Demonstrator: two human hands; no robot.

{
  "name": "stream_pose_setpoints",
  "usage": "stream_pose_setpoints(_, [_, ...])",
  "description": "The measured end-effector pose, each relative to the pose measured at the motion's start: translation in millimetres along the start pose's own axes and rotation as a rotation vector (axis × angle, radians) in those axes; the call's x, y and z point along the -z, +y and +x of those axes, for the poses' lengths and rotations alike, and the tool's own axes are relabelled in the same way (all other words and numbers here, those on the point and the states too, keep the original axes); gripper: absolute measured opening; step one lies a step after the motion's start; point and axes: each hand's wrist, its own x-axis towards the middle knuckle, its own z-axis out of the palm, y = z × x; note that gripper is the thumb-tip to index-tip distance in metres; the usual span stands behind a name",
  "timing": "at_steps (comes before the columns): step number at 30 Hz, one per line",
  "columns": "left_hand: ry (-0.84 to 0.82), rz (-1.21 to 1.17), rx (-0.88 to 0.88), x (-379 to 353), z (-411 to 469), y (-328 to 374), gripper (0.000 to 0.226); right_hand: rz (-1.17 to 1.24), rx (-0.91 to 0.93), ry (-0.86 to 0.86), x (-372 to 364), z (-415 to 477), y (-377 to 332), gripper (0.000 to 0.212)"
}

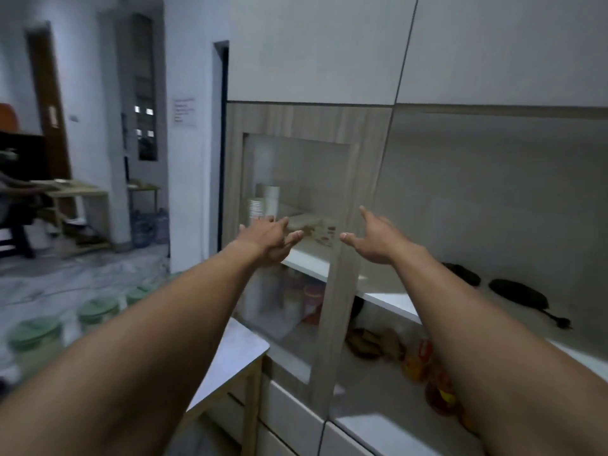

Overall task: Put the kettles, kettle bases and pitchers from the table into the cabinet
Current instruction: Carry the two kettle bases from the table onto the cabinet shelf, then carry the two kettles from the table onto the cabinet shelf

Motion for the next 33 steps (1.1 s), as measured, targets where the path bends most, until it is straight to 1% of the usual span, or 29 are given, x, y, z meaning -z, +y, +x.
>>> stream_pose_setpoints(7, [0.006, 0.084, 0.281, 19.1, -88.9, -83.8, 0.076, 0.083, 0.243, -0.099, -55.4, 3.1, -98.8, 0.092])
stream_pose_setpoints(8, [0.008, 0.106, 0.32, 20.8, -104.0, -97.2, 0.079, 0.097, 0.283, -0.116, -64.0, -1.8, -115.8, 0.09])
stream_pose_setpoints(11, [0.016, 0.131, 0.441, 26.8, -145.4, -144.9, 0.1, 0.118, 0.38, -0.166, -91.9, -17.7, -164.7, 0.09])
stream_pose_setpoints(13, [0.009, 0.147, 0.511, 31.4, -173.1, -166.7, 0.104, 0.119, 0.439, -0.215, -108.4, -29.8, -191.3, 0.091])
stream_pose_setpoints(16, [0.029, 0.127, 0.582, 36.1, -212.3, -188.0, 0.085, 0.14, 0.502, -0.263, -127.5, -44.4, -226.4, 0.089])
stream_pose_setpoints(17, [0.041, 0.118, 0.598, 38.0, -224.2, -195.5, 0.081, 0.147, 0.52, -0.274, -133.6, -48.8, -238.3, 0.089])
stream_pose_setpoints(20, [0.056, 0.124, 0.686, 44.4, -261.5, -218.4, 0.078, 0.16, 0.582, -0.318, -153.8, -66.0, -278.1, 0.088])
stream_pose_setpoints(22, [0.037, 0.137, 0.743, 45.3, -282.2, -231.6, 0.073, 0.169, 0.619, -0.346, -168.1, -78.8, -300.8, 0.086])
stream_pose_setpoints(27, [0.028, 0.125, 0.847, 46.2, -337.2, -268.5, 0.071, 0.203, 0.678, -0.404, -211.1, -113.4, -360.4, 0.085])
stream_pose_setpoints(33, [0.046, 0.111, 0.944, 21.0, -400.6, -315.5, 0.07, 0.224, 0.724, -0.502, -272.8, -157.7, -411.8, 0.081])
